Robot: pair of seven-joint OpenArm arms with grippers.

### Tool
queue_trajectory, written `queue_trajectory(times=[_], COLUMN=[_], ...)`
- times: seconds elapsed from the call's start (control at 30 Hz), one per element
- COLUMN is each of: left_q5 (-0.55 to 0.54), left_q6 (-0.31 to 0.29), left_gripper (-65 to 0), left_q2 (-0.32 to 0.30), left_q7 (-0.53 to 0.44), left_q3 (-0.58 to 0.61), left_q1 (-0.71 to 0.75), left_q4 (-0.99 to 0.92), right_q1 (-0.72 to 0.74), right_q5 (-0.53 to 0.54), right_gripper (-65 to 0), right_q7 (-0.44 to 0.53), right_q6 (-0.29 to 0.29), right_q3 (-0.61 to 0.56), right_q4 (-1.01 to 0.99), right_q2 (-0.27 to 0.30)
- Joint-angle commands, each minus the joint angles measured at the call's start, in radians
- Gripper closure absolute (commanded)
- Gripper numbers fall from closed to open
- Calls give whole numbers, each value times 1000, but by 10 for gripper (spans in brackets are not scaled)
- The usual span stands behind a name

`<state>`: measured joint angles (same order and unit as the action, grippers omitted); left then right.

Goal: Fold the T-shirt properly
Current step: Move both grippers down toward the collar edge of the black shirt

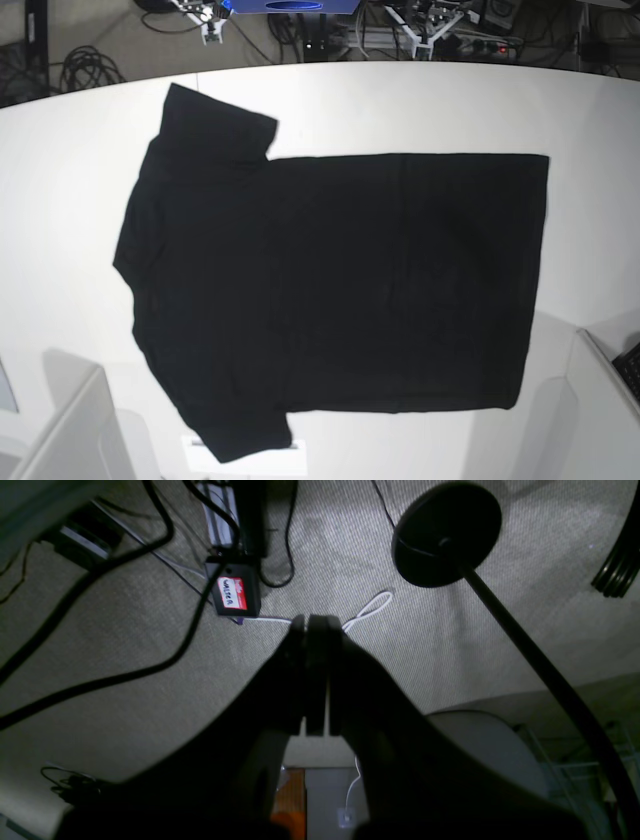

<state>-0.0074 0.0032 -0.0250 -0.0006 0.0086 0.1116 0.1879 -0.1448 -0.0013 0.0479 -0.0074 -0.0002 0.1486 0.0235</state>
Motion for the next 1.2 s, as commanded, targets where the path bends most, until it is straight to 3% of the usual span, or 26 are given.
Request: queue_trajectory(times=[0.0, 0.07, 0.13, 0.17, 0.73, 0.9, 1.17], left_q5=[1, 1, 1, 1, 10, 13, 13], left_q6=[4, 4, 4, 4, 4, 4, 2], left_gripper=[-299, -184, -15, 0, 0, 0, 0], left_q2=[-2, -2, -3, -3, -5, -10, -72], left_q7=[-3, -5, -5, -5, -6, -8, -6], left_q3=[1, 1, 0, -5, 1, 3, 4], left_q1=[7, 7, 9, 9, 21, 78, 356], left_q4=[2, 2, 2, 2, 9, 69, 479], right_q1=[1, -3, -11, -13, -5, -126, -378], right_q5=[-1, -3, -3, -3, -3, 4, 4], right_gripper=[0, 0, 0, 0, 0, 0, 0], right_q7=[4, 4, 2, 2, 4, -4, -110], right_q6=[1, 1, 1, 1, 2, 2, 2], right_q3=[-2, -2, -2, -2, -2, 6, 39], right_q4=[4, 35, 49, 49, 70, 257, 668], right_q2=[5, 5, 6, 6, 8, 19, 23])
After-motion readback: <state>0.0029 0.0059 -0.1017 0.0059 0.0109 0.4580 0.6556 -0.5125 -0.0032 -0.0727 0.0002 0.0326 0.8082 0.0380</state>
